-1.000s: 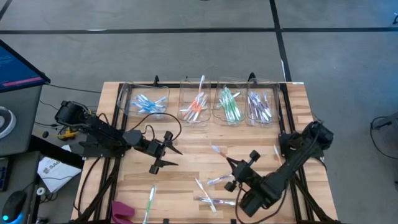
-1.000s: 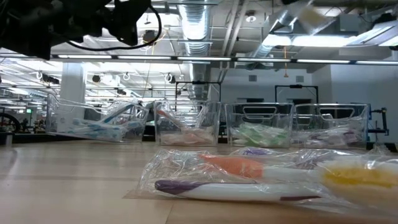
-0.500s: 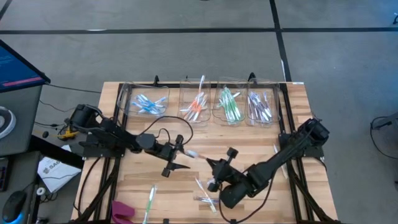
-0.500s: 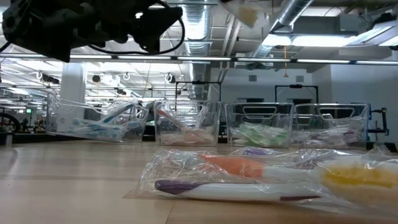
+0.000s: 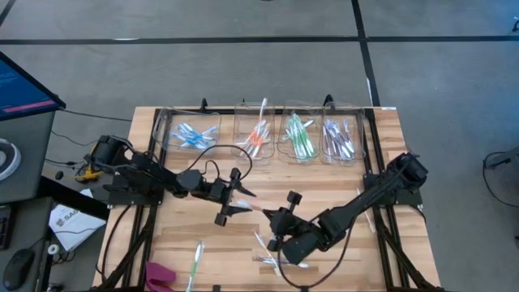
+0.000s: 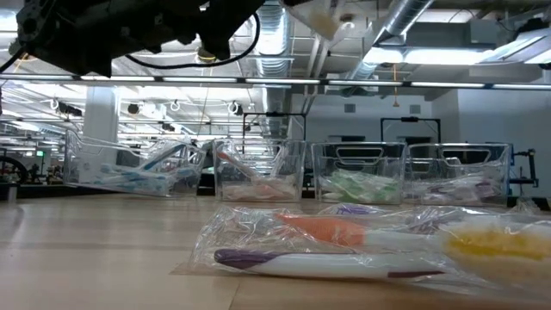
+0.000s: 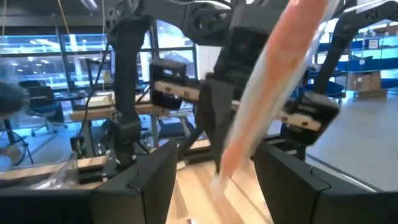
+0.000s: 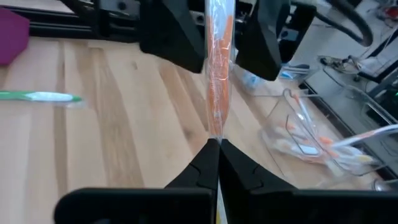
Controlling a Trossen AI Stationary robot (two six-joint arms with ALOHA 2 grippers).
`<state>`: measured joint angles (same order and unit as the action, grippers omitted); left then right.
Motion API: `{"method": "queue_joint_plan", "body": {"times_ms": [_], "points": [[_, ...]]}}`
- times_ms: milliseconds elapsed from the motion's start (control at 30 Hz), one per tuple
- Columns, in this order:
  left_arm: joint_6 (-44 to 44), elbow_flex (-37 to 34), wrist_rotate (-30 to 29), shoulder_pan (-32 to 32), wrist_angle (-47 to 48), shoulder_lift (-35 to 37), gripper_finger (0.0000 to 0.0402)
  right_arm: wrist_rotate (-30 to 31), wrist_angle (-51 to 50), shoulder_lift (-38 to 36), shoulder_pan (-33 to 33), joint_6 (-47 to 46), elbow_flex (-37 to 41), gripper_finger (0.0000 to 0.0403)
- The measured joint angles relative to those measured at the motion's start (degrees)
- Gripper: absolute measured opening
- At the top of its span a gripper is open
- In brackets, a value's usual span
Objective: Pick & Place Toothbrushes
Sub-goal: Put the orange toothbrush into the middle left transparent bin
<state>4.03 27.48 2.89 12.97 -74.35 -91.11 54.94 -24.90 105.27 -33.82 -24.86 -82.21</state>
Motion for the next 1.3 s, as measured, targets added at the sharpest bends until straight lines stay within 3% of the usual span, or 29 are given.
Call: {"method": "queue_joint_plan", "body": {"times_ms": [367, 467, 667, 933, 1067, 1300], "points": [[0.0, 1.4, 0.4, 0.1, 0.0, 0.0, 0.0188, -2.5, 0.0, 0.0, 0.9, 0.0, 0.0, 0.0], [0.8, 1.4, 0.4, 0.1, 0.0, 0.0, 0.015, -2.9, 0.0, 0.0, 1.0, 0.0, 0.0, 0.0], [2.1, 1.4, 0.5, 0.2, 1.1, 0.0, 0.0032, -3.3, -0.1, 0.0, 1.0, -0.1, 0.0, 0.0], [2.2, 1.4, 0.3, 0.2, 2.7, 0.0, 0.0026, -4.0, -0.8, 0.1, 1.0, -3.4, 0.0, 0.0036], [2.2, 1.4, 0.1, 0.2, 4.3, 0.0, 0.0017, -3.8, -5.9, 0.1, 1.2, -4.6, 0.0, 0.0064], [4.1, 1.4, 0.3, 0.1, 5.7, 0.0, 0.0017, -3.4, -16.2, 0.1, 1.2, -14.2, 0.0, 0.0069]]}}
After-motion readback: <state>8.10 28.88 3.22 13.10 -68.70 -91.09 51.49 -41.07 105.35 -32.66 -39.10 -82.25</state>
